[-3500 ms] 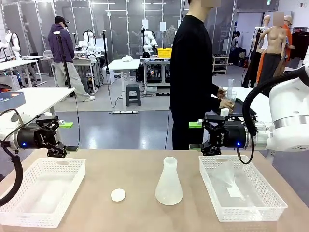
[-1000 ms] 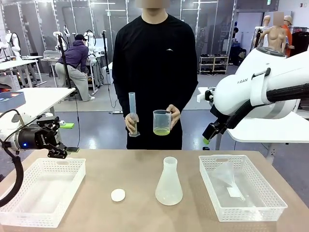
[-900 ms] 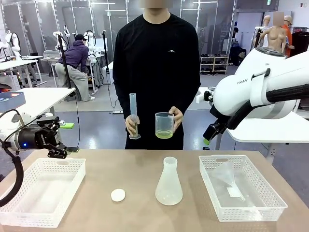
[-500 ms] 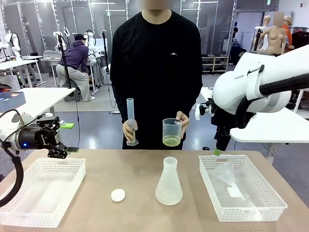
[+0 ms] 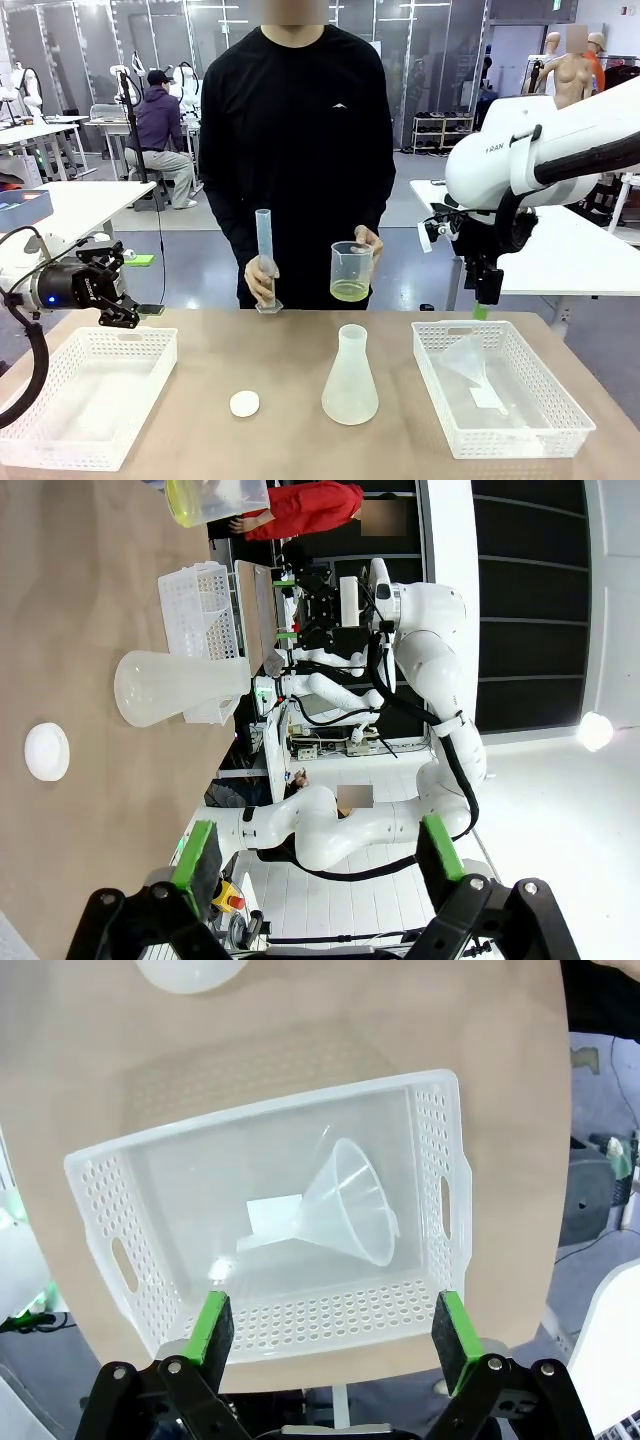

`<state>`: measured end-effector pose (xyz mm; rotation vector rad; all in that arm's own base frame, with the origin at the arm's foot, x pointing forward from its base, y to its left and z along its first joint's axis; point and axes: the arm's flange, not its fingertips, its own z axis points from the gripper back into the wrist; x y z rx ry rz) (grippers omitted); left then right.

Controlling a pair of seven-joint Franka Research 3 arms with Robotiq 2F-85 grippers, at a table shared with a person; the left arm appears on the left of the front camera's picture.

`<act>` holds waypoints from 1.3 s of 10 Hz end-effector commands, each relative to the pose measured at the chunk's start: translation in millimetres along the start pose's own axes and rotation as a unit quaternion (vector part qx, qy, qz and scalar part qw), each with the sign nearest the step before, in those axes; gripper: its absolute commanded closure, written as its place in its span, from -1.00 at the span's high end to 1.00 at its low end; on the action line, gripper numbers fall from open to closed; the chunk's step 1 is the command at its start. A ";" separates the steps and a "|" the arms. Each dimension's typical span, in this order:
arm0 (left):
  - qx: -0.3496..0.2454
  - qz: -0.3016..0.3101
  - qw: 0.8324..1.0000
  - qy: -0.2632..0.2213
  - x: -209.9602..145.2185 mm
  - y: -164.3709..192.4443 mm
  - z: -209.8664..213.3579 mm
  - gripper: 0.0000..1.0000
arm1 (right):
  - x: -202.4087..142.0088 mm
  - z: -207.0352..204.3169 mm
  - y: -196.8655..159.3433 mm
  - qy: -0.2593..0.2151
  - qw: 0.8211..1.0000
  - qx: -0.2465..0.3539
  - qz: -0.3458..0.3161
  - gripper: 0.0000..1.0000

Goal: Prepare the solutions needed for the experiment.
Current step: Pick up the Plastic Funnel and insert it into the Big flask.

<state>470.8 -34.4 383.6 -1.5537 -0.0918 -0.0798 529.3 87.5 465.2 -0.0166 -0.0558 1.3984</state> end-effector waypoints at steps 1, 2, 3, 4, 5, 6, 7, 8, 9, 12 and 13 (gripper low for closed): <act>0.002 -0.004 1.000 0.005 -1.2 -1.1 0.5 1.00 | 1.2 -2.2 6.8 -0.018 1.000 -0.005 -0.006 1.00; 0.002 -0.004 1.000 0.005 -1.2 -1.1 0.5 1.00 | 1.2 -2.2 6.8 -0.018 1.000 -0.005 -0.006 1.00; 0.002 -0.004 1.000 0.005 -1.2 -1.1 0.5 1.00 | 1.2 -2.2 6.8 -0.018 1.000 -0.005 -0.006 1.00; 0.002 -0.004 1.000 0.005 -1.2 -1.1 0.5 1.00 | 3.9 -0.9 1.9 -0.007 1.000 0.001 -0.001 1.00; 0.002 -0.004 1.000 0.005 -1.2 -1.1 0.5 1.00 | 0.5 -6.7 -9.1 -0.002 0.999 0.033 0.014 1.00; 0.002 -0.004 1.000 0.005 -1.2 -1.1 0.5 1.00 | -2.4 -11.7 -16.9 0.001 0.998 0.056 0.041 1.00; 0.002 -0.004 1.000 0.005 -1.2 -1.1 0.5 1.00 | -5.1 -17.9 -27.3 0.012 0.994 0.087 0.066 1.00; 0.002 -0.004 1.000 0.005 -1.2 -1.1 0.5 1.00 | -7.3 -24.0 -37.8 0.014 0.992 0.099 0.079 1.00; 0.002 -0.004 1.000 0.005 -1.2 -1.1 0.5 1.00 | -8.5 -31.1 -47.4 0.007 0.988 0.125 0.089 1.00; 0.002 -0.004 1.000 0.005 -1.2 -1.1 0.5 1.00 | -5.8 -57.7 -73.5 0.007 0.980 0.172 0.095 1.00; 0.002 -0.004 1.000 0.005 -1.2 -1.1 0.5 1.00 | -5.4 -65.9 -78.6 0.004 0.979 0.182 0.095 1.00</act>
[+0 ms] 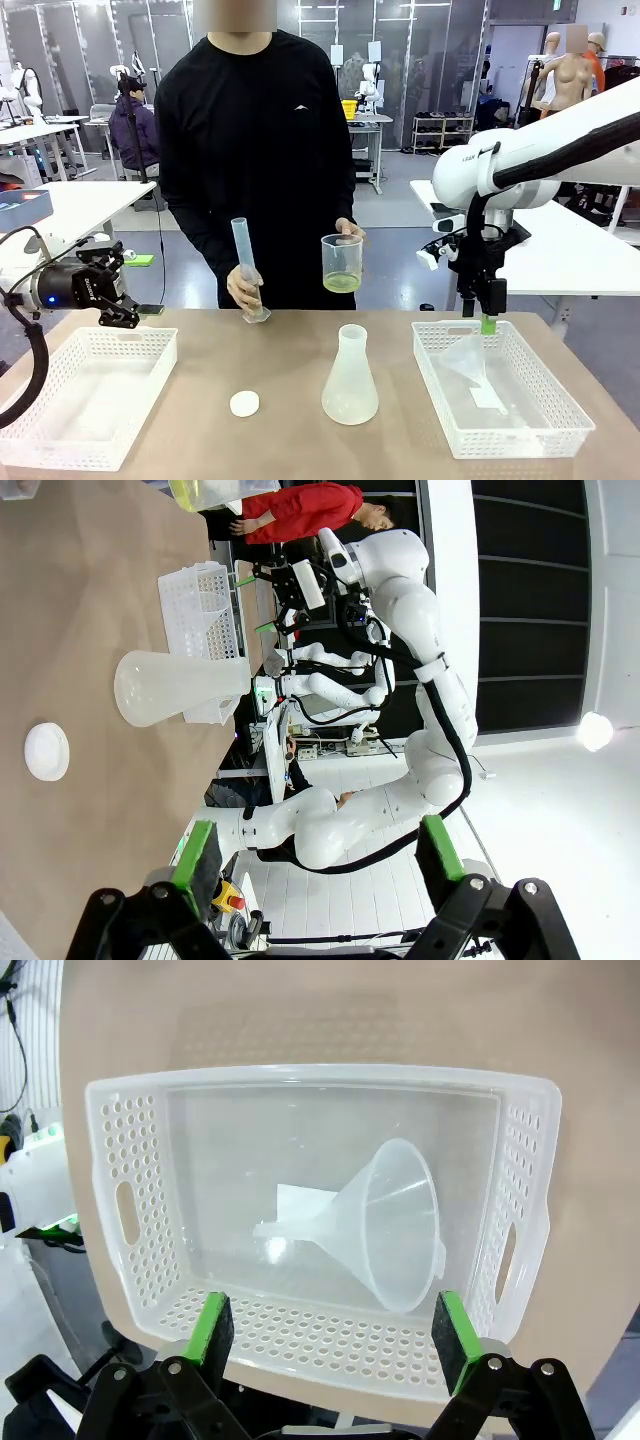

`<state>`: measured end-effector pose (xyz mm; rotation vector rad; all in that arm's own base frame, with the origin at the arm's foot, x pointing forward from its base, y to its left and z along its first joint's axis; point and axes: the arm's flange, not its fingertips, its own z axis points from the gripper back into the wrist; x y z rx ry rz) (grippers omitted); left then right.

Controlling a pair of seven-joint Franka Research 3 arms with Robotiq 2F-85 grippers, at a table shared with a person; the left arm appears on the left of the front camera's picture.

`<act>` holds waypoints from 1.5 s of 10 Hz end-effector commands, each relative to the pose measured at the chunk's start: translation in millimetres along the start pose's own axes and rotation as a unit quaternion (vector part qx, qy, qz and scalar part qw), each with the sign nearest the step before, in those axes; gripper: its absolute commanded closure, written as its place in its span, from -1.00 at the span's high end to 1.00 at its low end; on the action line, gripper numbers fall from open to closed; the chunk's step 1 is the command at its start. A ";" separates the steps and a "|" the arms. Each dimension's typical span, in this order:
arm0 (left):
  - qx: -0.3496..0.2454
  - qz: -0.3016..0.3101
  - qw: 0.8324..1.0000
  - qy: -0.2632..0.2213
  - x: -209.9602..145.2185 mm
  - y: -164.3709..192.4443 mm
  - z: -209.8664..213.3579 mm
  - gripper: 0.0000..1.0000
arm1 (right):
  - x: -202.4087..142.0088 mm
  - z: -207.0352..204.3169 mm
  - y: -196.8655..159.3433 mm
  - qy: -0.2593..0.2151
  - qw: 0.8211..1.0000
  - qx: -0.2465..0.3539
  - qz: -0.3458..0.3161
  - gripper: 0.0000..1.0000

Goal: Prepare the solutions needed for the experiment.
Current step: Pick up the Plastic Funnel and insert it into the Big flask.

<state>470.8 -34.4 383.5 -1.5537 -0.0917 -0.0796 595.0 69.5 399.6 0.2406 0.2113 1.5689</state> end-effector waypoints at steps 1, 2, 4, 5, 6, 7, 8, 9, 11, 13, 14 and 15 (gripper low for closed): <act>0.002 -0.004 1.000 0.005 -1.2 -1.2 0.4 1.00 | 0.3 0.6 -18.0 -0.013 0.999 0.027 0.009 1.00; 0.002 -0.004 1.000 0.005 -1.2 -1.2 0.4 1.00 | 0.2 -5.7 -21.9 -0.013 0.999 0.040 0.008 1.00; 0.002 -0.004 1.000 0.005 -1.2 -1.2 0.4 1.00 | -1.4 -18.0 -32.1 -0.008 0.998 0.057 0.009 1.00; 0.002 -0.004 1.000 0.005 -1.2 -1.2 0.4 1.00 | -2.3 -24.0 -36.2 -0.007 0.997 0.068 0.017 1.00; 0.002 -0.004 1.000 0.005 -1.2 -1.2 0.4 1.00 | -3.2 -30.3 -39.5 -0.011 0.997 0.080 0.018 1.00; 0.002 -0.004 1.000 0.005 -1.2 -1.2 0.4 1.00 | -3.5 -36.7 -41.3 -0.010 0.996 0.089 0.017 1.00; 0.002 -0.004 1.000 0.005 -1.2 -1.2 0.4 1.00 | -4.2 -40.2 -41.6 -0.007 0.996 0.091 0.017 1.00; 0.002 -0.004 1.000 0.005 -1.2 -1.2 0.4 1.00 | -4.7 -42.3 -42.2 -0.001 0.996 0.092 0.018 1.00; 0.002 -0.004 1.000 0.005 -1.2 -1.2 0.4 1.00 | -5.3 -44.9 -44.4 0.017 0.996 0.088 0.017 0.62; 0.002 -0.004 1.000 0.005 -1.2 -1.2 0.4 1.00 | -5.9 -45.7 -45.0 0.022 0.996 0.089 0.016 0.22; 0.002 -0.004 1.000 0.005 -1.2 -1.2 0.4 1.00 | -6.3 -46.1 -45.5 0.024 0.996 0.086 0.020 0.52; 0.002 -0.004 1.000 0.005 -1.2 -1.2 0.4 1.00 | -5.6 -46.4 -46.1 0.024 0.995 0.088 0.028 -0.18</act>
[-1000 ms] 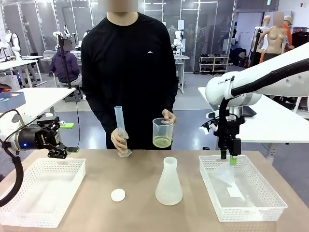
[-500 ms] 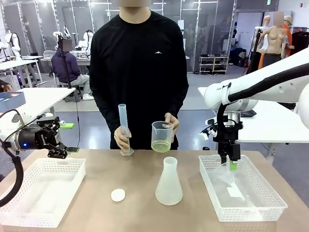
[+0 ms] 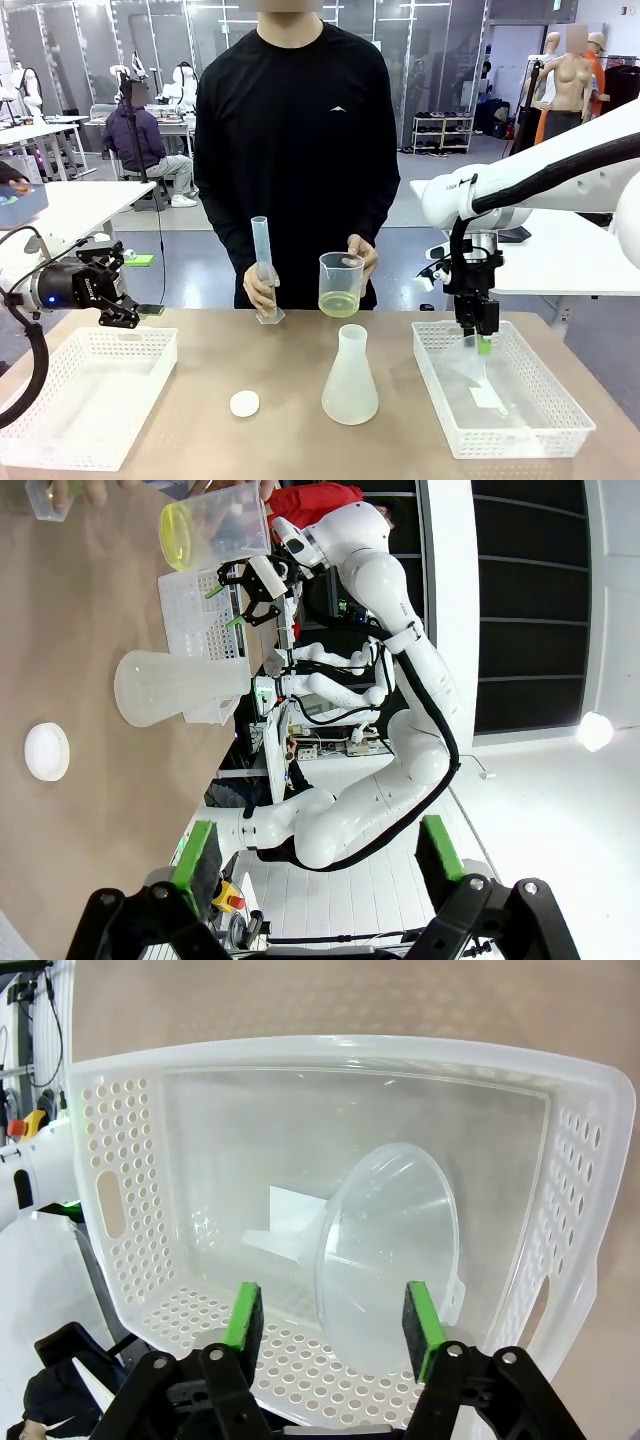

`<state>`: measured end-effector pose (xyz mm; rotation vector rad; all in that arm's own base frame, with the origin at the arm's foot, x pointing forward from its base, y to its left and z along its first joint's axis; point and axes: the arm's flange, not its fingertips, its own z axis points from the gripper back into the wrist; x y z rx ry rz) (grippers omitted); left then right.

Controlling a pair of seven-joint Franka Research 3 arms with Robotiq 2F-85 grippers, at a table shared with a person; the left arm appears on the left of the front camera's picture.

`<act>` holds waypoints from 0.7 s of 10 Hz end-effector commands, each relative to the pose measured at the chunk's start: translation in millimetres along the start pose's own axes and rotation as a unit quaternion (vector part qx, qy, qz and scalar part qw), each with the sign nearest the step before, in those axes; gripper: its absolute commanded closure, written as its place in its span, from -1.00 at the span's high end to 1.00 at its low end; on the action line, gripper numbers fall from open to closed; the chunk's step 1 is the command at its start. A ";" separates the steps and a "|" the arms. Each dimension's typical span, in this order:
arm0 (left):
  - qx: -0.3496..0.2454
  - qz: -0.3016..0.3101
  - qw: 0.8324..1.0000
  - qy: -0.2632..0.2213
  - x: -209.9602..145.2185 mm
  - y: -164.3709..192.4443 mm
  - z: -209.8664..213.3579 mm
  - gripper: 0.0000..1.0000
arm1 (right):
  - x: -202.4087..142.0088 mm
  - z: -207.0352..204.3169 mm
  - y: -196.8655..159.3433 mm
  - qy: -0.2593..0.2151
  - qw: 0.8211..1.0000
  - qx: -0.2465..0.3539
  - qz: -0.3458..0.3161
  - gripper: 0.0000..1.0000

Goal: Prepare the solutions needed for the experiment.
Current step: Pick up the Plastic Funnel and insert it into the Big flask.

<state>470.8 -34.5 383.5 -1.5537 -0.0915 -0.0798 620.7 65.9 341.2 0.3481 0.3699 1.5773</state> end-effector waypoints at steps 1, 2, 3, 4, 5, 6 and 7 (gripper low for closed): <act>0.002 -0.004 1.000 0.005 -1.2 -1.2 0.5 1.00 | -0.4 2.8 -5.6 0.008 1.000 0.004 0.021 0.12; 0.002 -0.004 1.000 0.005 -1.2 -1.2 0.5 1.00 | -0.2 2.2 -6.2 0.011 1.000 0.007 0.021 -0.58; 0.002 -0.004 1.000 0.005 -1.2 -1.2 0.5 1.00 | -0.5 1.7 -6.2 0.010 1.000 0.006 0.023 -0.28; 0.002 -0.004 1.000 0.005 -1.2 -1.2 0.5 1.00 | -0.5 1.3 -6.3 0.010 1.000 0.003 0.022 -0.98; 0.002 -0.004 1.000 0.005 -1.2 -1.2 0.5 1.00 | 0.1 0.7 -6.4 0.013 1.000 0.004 0.021 -0.68; 0.002 -0.004 1.000 0.005 -1.2 -1.2 0.5 1.00 | 0.5 0.6 -5.8 0.012 1.000 0.005 0.017 -1.00; 0.002 -0.004 1.000 0.005 -1.2 -1.2 0.5 1.00 | 0.9 0.2 -4.0 0.015 1.000 0.002 0.016 -1.00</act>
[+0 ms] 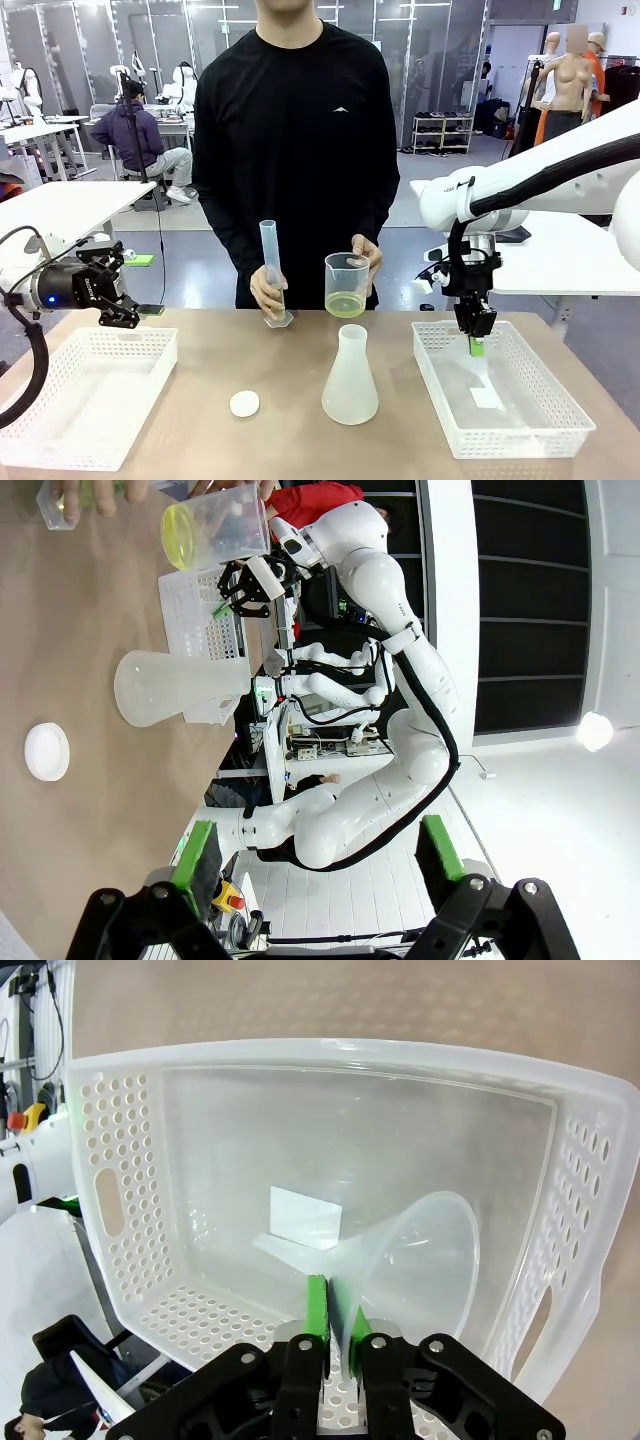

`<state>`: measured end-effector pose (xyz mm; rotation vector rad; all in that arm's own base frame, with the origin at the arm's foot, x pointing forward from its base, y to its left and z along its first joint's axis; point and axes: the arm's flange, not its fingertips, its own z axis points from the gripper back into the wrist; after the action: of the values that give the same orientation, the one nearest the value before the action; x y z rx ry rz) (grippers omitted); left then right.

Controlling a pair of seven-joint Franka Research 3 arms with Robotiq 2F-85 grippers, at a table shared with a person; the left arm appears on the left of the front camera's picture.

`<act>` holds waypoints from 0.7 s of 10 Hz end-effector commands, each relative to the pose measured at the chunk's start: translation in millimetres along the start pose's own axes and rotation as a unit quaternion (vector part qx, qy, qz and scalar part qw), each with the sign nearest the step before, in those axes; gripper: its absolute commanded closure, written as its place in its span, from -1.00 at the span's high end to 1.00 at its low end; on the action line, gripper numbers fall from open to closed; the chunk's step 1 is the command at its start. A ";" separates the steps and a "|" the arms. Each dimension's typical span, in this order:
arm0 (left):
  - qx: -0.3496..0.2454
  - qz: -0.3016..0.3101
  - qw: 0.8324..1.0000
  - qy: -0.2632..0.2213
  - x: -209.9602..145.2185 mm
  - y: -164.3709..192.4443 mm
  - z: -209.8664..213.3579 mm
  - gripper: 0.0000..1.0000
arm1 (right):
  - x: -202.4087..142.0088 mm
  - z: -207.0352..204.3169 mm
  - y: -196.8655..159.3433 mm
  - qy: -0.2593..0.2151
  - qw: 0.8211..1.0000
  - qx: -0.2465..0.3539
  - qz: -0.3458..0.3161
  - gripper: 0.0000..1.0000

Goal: Prepare the solutions needed for the experiment.
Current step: Pick up the Plastic Funnel and insert it into the Big flask.

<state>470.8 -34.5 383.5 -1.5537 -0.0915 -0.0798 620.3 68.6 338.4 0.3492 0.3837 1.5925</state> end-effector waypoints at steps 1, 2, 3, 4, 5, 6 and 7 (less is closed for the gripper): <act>0.002 -0.004 1.000 0.005 -1.2 -1.2 0.5 1.00 | -0.8 3.1 -0.5 0.010 1.000 -0.004 0.007 -1.00; 0.002 -0.004 1.000 0.005 -1.2 -1.2 0.5 1.00 | 2.3 4.4 4.8 0.018 1.000 -0.012 -0.009 -1.00; 0.002 -0.004 1.000 0.005 -1.2 -1.2 0.5 1.00 | 8.4 10.2 15.6 0.016 0.999 -0.023 -0.039 -1.00; 0.002 -0.004 1.000 0.005 -1.2 -1.2 0.5 1.00 | 16.2 18.4 30.5 0.029 0.997 -0.044 -0.059 -1.00; 0.002 -0.004 1.000 0.005 -1.2 -1.2 0.5 1.00 | 26.0 29.5 48.4 0.033 0.995 -0.074 -0.064 -1.00; 0.002 -0.004 1.000 0.005 -1.2 -1.2 0.5 1.00 | 35.1 41.6 67.2 0.035 0.990 -0.111 -0.077 -1.00; 0.002 -0.004 1.000 0.005 -1.2 -1.2 0.5 1.00 | 46.1 55.1 90.6 0.041 0.983 -0.149 -0.097 -1.00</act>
<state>470.8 -34.5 383.3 -1.5538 -0.0913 -0.0794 593.2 107.0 420.0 0.1279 0.2643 1.4975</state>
